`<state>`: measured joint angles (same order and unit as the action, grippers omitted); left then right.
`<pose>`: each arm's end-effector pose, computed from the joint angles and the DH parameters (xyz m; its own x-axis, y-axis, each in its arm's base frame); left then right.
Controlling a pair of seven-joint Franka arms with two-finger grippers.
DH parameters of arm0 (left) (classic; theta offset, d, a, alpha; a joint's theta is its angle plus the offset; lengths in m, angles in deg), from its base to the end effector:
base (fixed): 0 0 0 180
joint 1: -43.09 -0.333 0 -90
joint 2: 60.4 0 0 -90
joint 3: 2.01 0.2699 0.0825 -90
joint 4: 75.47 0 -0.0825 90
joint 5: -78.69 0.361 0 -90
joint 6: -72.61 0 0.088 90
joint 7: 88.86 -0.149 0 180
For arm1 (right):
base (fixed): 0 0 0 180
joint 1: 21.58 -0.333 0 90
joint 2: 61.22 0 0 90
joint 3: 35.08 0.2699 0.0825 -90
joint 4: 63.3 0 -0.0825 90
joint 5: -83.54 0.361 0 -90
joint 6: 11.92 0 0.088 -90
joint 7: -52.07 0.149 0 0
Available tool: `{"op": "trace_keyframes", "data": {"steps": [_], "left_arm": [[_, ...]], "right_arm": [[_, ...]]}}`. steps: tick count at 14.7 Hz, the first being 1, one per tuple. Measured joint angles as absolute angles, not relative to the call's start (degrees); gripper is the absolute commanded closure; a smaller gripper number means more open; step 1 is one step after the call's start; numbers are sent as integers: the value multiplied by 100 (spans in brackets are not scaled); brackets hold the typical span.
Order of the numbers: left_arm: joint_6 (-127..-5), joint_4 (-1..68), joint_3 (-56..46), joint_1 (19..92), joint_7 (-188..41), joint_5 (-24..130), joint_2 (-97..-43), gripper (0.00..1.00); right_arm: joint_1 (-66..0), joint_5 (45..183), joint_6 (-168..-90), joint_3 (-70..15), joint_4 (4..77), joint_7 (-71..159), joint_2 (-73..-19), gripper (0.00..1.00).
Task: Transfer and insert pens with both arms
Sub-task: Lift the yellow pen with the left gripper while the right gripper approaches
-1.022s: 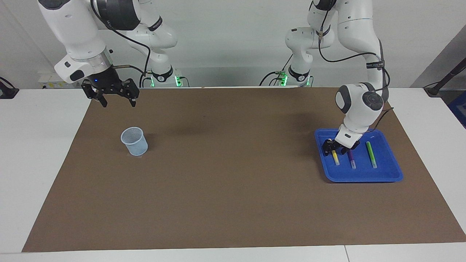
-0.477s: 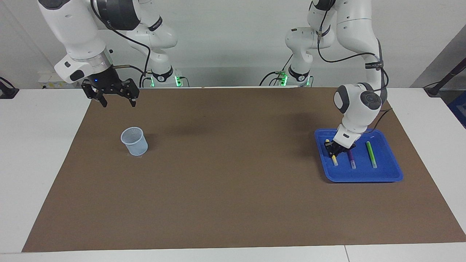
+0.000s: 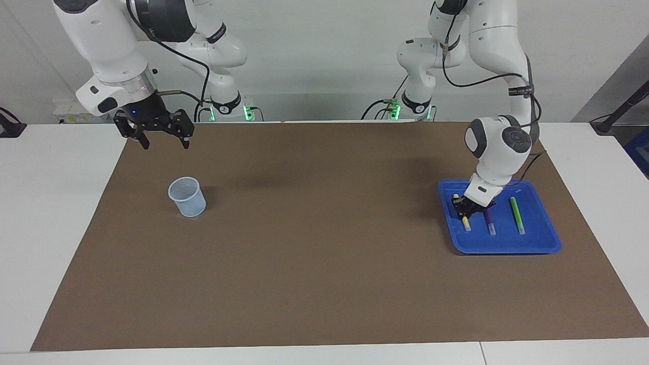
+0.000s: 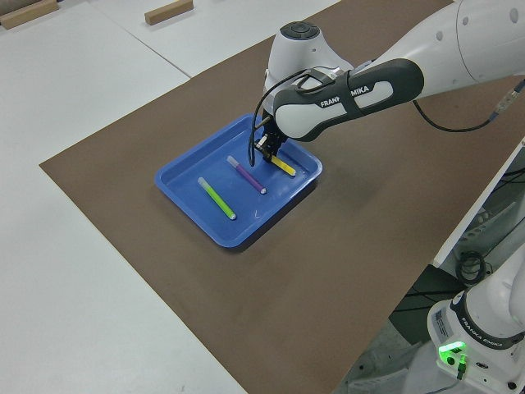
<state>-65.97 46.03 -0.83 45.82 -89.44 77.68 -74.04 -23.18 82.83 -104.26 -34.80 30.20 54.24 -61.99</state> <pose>0.5535 -0.0154 0.2347 0.9979 -0.0248 0.0601 -0.0252 -0.9997 0.0070 0.5301 0.0156 0.5196 1.0000 -0.0046 -0.0063 -0.0045 -0.9999 0.0127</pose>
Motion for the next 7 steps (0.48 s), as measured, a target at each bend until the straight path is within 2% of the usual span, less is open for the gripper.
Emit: {"op": "trace_keyframes", "data": {"steps": [5,7], "left_arm": [[-5600,3927,-28,4565,-8868,6748,-7395,100],[-5367,3750,-3,4554,-8469,6403,-7377,100]], "right_arm": [[-2373,8315,-10199,-3394,3048,5421,-6312,0],[-2451,8341,-10372,-3381,3334,5388,-6424,0]]}}
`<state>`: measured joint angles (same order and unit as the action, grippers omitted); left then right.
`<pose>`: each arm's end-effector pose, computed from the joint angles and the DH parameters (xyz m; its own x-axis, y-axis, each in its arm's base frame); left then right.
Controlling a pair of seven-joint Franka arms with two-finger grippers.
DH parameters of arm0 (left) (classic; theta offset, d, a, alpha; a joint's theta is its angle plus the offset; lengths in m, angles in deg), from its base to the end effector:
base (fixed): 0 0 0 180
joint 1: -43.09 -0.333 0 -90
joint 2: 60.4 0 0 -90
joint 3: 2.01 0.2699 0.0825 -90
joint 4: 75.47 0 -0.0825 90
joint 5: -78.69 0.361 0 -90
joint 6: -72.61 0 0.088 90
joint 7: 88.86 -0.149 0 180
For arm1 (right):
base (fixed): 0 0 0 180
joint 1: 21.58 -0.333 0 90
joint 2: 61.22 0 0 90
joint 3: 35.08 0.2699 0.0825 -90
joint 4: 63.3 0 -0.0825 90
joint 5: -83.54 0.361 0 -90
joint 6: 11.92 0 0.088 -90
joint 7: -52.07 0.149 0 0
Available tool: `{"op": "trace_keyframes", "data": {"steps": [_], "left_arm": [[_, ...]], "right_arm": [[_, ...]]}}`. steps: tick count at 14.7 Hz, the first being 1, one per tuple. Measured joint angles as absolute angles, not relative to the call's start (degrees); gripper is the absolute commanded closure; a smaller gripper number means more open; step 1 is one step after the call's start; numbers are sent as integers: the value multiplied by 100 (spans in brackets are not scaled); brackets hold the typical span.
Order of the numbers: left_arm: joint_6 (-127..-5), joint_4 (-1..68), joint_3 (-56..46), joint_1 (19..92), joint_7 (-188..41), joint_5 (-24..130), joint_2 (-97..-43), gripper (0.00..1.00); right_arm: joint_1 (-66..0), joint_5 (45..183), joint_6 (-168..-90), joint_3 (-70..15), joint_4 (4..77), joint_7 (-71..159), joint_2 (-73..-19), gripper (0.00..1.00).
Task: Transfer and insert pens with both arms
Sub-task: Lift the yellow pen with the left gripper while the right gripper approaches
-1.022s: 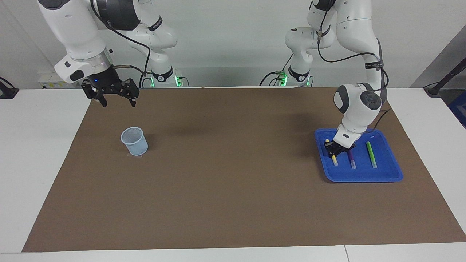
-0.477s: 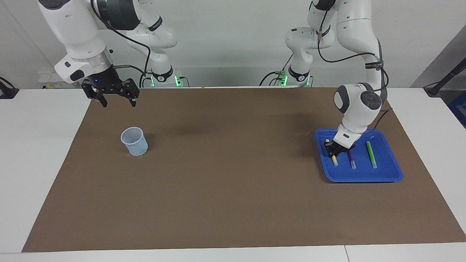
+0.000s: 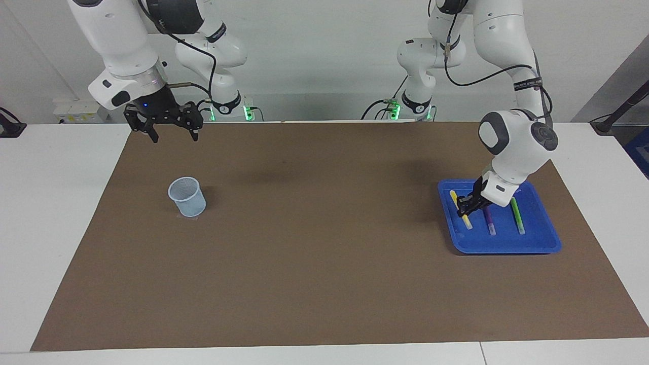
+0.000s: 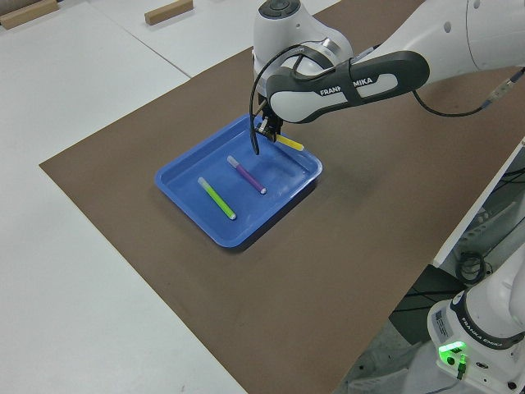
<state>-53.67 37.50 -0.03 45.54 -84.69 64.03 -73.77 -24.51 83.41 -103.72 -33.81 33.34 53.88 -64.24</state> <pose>0.5713 -0.0220 0.2817 0.9770 0.2110 -0.0295 0.2127 -0.9576 0.1945 0.5155 0.0377 0.5147 0.9986 0.0417 -0.0316 0.0418 -0.9991 0.0044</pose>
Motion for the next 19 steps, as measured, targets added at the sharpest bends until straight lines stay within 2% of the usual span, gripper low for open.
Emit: {"op": "trace_keyframes", "data": {"steps": [4,9,14,19], "left_arm": [[-5124,3589,-5,4546,-7326,5465,-7203,100],[-4704,3574,-133,4583,-5365,5297,-6819,100],[-4072,3573,-460,4592,-3470,4936,-6535,100],[-3881,3573,-750,4601,-1948,4839,-6380,100]], "right_arm": [[-2579,8932,-11448,-3364,4575,5296,-6729,0],[-2743,9444,-12076,-3363,5255,5604,-6752,0],[-3361,9883,-12479,-3350,5504,6506,-6783,0],[-3483,11002,-12836,-3350,5550,7092,-6796,0]]}}
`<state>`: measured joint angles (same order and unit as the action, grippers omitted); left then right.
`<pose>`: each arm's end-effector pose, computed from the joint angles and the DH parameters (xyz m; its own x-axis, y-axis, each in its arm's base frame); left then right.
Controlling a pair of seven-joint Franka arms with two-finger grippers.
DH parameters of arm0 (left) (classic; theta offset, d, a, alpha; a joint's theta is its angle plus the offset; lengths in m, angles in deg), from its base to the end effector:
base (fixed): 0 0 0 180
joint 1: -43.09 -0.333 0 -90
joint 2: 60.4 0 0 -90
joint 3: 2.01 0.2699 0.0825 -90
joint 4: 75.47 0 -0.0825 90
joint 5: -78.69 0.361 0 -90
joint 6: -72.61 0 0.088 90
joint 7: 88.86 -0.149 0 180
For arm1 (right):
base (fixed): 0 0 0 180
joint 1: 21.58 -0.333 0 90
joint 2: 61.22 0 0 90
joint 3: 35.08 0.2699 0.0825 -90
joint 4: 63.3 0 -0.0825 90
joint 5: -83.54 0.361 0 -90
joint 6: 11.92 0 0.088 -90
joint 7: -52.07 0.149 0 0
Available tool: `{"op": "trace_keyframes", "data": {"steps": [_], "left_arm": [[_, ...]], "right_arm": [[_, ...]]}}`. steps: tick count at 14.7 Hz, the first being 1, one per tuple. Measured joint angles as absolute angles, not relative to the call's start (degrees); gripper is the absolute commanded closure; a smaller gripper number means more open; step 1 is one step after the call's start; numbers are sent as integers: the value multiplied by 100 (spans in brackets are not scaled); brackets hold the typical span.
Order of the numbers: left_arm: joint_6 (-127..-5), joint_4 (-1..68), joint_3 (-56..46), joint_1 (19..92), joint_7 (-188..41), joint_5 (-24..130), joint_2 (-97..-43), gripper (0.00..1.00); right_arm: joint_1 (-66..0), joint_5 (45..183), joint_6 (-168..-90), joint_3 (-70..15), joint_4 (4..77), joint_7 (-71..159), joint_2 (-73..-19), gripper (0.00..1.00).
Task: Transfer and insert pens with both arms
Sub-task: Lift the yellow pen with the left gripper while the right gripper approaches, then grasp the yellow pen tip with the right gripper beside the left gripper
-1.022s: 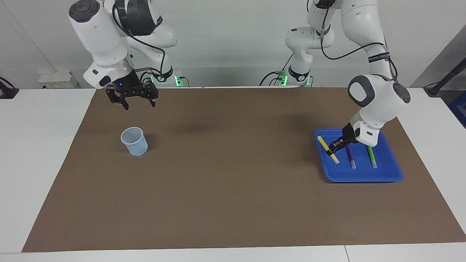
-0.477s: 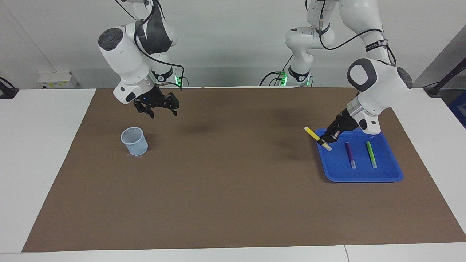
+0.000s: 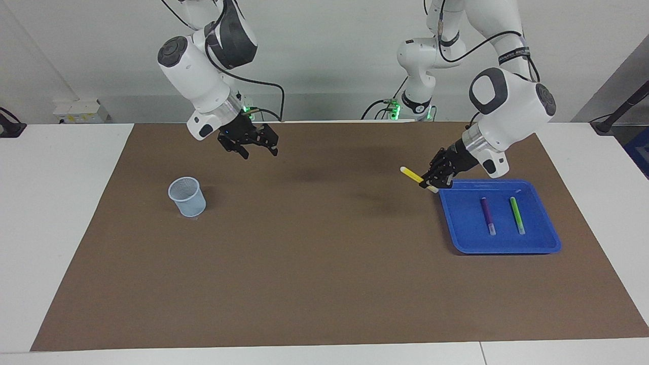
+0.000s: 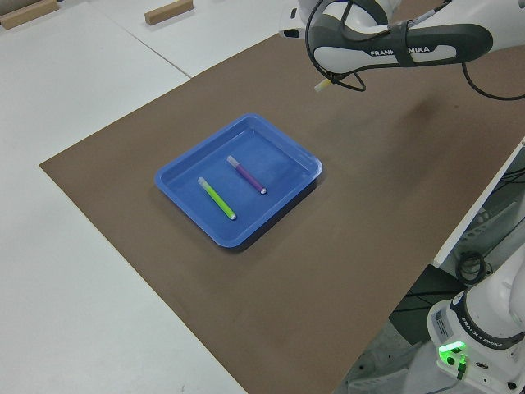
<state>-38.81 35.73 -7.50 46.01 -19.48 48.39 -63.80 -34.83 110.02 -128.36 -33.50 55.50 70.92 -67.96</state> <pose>0.5329 -0.1328 0.3823 0.2734 0.8394 -0.4698 0.9592 -0.2743 0.0682 0.4906 0.1735 0.4188 0.9660 -0.2383 -0.1007 -0.2586 -0.8796 -0.3992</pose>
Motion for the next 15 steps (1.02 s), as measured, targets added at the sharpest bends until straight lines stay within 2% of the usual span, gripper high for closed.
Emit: {"op": "trace_keyframes", "data": {"steps": [2,7,12,15], "left_arm": [[-3746,3573,-820,4602,-1594,4770,-6313,100],[-3477,3577,-922,4678,-1218,4521,-6119,100],[-3417,3585,-944,4793,-1022,4360,-6040,100],[-3416,3585,-943,4799,-987,4331,-6037,100]], "right_arm": [[-3651,11436,-13072,-3351,5571,7582,-6770,0],[-4893,12082,-14803,-3323,5555,9229,-6368,0],[-5375,12857,-15146,-3322,5099,9410,-6177,0],[-5834,12888,-15774,-3319,4940,9439,-6079,1]]}}
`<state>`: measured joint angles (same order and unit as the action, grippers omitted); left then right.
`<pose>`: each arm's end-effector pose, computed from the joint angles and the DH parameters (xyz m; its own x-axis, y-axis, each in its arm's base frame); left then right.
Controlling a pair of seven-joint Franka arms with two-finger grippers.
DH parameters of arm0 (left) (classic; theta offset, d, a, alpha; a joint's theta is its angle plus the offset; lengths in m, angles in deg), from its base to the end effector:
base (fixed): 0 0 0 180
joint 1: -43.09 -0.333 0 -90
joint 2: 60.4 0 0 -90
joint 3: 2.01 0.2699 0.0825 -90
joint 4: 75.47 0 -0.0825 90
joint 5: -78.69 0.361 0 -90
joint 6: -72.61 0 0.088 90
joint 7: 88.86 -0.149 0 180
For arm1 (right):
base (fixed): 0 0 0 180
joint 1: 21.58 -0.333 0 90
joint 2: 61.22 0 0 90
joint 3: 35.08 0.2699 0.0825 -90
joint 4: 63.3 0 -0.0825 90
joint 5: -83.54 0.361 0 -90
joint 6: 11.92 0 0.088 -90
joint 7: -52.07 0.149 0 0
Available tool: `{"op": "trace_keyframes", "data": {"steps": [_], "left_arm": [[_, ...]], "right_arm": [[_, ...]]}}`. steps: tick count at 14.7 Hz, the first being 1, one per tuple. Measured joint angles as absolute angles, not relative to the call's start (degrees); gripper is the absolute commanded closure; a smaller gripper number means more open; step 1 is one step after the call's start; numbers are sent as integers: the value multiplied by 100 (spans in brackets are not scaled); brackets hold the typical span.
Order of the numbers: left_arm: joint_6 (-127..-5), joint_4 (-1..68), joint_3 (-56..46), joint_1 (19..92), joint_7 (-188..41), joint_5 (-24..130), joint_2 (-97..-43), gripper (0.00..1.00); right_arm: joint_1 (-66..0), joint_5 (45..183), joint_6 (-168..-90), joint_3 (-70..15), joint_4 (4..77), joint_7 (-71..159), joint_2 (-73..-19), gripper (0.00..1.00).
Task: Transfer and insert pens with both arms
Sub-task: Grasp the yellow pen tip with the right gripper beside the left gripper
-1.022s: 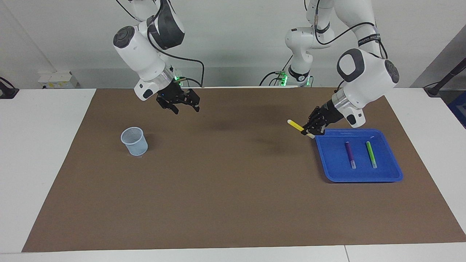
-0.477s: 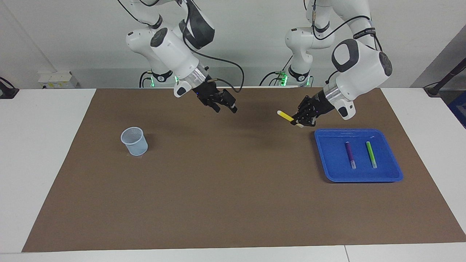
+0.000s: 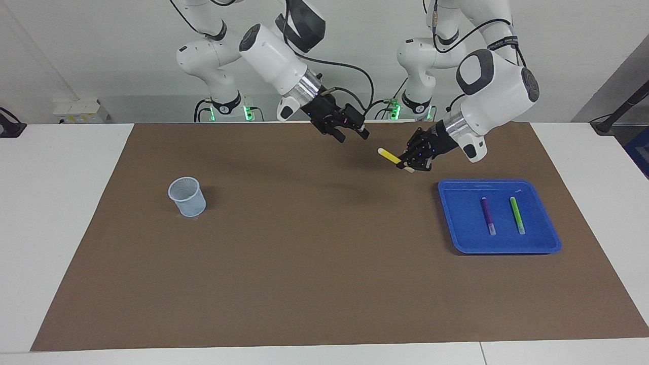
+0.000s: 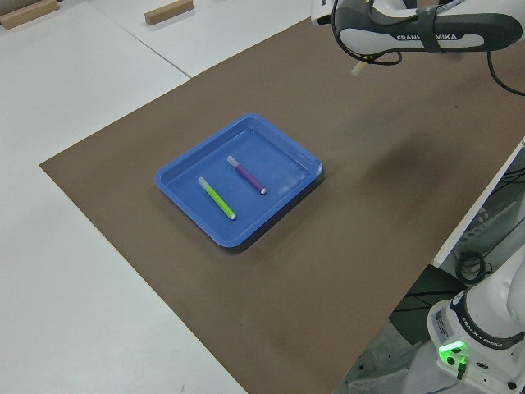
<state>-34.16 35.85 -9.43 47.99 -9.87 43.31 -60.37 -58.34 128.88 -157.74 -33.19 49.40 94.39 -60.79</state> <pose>0.5058 -0.1800 0.4134 0.1584 0.8173 -0.5540 0.9784 -0.2052 -0.0231 0.4674 0.3837 0.4614 0.8506 -0.4828 -0.2084 -0.4760 -0.5387 -0.6951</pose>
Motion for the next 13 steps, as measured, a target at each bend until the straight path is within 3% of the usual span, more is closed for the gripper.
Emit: {"op": "trace_keyframes", "data": {"steps": [3,5,13], "left_arm": [[-3415,3585,-943,4799,-957,4319,-6035,100],[-3415,3585,-943,4799,-929,4318,-6030,100],[-3415,3585,-943,4800,-895,4315,-5998,100]], "right_arm": [[-6106,12890,-16215,-3320,4732,9448,-5832,5],[-6188,12890,-16405,-3320,4531,9440,-5543,15],[-6198,12890,-16489,-3336,4025,9230,-4939,24]]}}
